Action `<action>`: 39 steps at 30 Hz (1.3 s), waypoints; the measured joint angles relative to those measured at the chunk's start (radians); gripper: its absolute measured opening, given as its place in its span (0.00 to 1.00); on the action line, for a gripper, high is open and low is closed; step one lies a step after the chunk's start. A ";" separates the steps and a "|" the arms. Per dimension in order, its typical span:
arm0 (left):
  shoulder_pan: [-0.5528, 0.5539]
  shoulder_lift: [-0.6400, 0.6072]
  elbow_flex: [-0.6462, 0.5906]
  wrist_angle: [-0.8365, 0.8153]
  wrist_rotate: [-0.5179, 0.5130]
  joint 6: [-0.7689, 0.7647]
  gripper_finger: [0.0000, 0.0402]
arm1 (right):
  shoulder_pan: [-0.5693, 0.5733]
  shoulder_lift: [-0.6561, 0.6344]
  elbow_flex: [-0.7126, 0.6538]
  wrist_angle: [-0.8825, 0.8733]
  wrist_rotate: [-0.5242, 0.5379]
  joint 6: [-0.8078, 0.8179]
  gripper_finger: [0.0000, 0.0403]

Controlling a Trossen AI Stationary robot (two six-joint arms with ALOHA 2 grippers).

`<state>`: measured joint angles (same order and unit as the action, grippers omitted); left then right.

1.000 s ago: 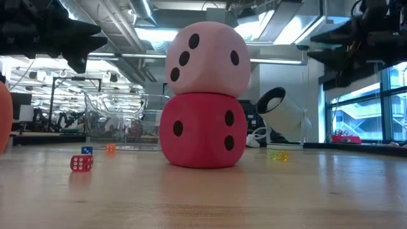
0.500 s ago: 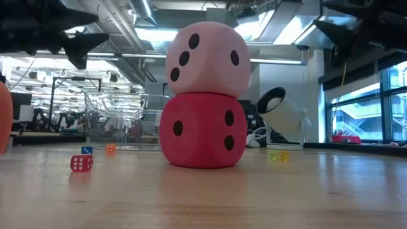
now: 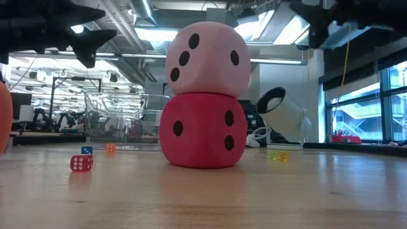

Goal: Pick & Place Dice
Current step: Put the large pink die into the transparent bin

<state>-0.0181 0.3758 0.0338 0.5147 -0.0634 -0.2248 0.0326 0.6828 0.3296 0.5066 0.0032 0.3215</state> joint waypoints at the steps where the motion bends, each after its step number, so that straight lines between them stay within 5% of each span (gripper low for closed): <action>1: 0.000 0.024 0.010 0.000 0.004 0.001 0.52 | 0.000 0.034 0.019 -0.012 -0.004 -0.001 0.45; 14: -0.001 0.313 0.273 -0.159 0.161 0.106 0.52 | 0.000 0.292 0.147 -0.140 -0.072 0.039 0.45; 39: -0.216 0.669 0.466 -0.183 0.074 0.007 0.52 | 0.241 0.326 0.148 -0.165 -0.098 0.056 0.45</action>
<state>-0.2340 1.0445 0.4997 0.3313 0.0109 -0.2179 0.2735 1.0088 0.4774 0.3412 -0.0948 0.3777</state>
